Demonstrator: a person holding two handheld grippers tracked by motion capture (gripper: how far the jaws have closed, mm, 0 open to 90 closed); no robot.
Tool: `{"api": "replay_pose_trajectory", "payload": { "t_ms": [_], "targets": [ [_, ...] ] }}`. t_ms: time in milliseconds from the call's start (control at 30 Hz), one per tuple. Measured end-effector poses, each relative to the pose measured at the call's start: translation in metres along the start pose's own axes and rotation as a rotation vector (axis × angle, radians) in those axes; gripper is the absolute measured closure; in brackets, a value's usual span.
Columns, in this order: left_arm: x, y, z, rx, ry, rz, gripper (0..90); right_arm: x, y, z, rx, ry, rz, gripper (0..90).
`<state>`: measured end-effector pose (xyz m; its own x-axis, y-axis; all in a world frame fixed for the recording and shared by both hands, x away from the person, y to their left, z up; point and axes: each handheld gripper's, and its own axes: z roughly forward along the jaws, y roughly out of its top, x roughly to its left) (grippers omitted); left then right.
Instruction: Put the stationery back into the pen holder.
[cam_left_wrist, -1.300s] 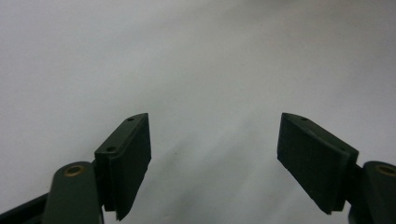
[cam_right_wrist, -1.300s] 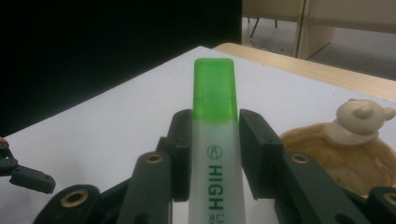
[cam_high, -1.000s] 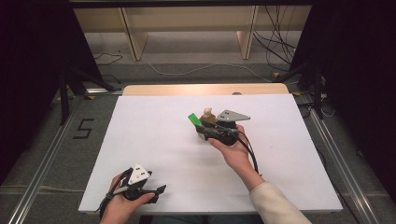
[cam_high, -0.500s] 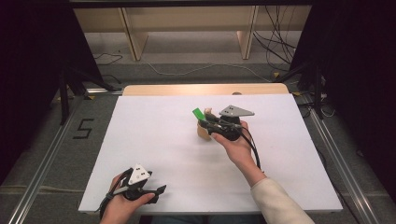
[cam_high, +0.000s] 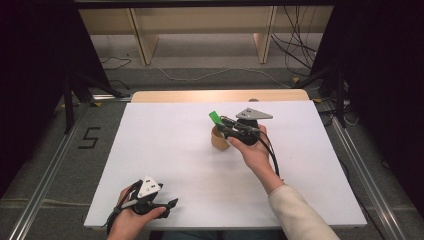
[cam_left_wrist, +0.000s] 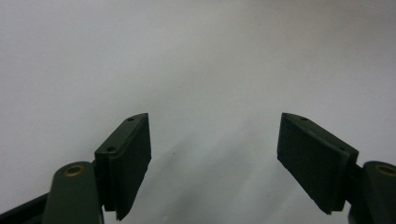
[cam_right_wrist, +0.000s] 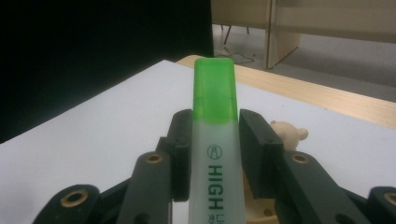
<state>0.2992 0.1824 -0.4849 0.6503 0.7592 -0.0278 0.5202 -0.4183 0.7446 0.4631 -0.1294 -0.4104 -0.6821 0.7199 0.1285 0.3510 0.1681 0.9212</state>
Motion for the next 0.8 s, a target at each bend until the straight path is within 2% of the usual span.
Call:
{"api": "replay_pose_trajectory", "payload": {
  "t_ms": [800],
  "targets": [
    [0.000, 0.000, 0.000, 0.001, -0.004, 0.004, 26.0, -0.013, 0.011, 0.018, -0.001, -0.045, 0.010, 66.8]
  ]
}}
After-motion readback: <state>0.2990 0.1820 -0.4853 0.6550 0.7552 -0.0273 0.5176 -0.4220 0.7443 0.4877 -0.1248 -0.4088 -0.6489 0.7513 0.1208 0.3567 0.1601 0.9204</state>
